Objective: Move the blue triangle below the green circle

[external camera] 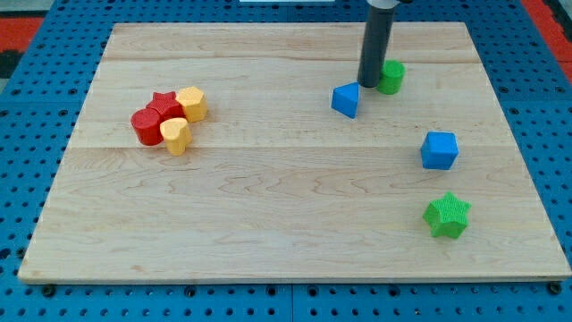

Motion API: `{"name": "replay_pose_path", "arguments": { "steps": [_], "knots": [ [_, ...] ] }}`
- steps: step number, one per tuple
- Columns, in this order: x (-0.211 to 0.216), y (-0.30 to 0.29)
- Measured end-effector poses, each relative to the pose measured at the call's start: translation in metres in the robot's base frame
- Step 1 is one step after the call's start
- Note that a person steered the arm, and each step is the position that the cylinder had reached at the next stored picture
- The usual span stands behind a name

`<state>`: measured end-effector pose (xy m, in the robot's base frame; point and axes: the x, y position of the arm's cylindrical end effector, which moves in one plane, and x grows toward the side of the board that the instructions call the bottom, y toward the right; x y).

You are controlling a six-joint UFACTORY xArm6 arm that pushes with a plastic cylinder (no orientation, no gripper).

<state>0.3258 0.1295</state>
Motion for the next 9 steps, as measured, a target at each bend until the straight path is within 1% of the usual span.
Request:
{"name": "replay_pose_path", "arguments": {
  "steps": [1, 2, 3, 4, 6, 7, 8, 9],
  "knots": [
    [0.0, 0.023],
    [0.0, -0.041],
    [0.013, -0.096],
    [0.034, -0.105],
    [0.041, -0.014],
    [0.042, 0.02],
    [0.014, -0.035],
    [-0.02, -0.045]
  ]
}}
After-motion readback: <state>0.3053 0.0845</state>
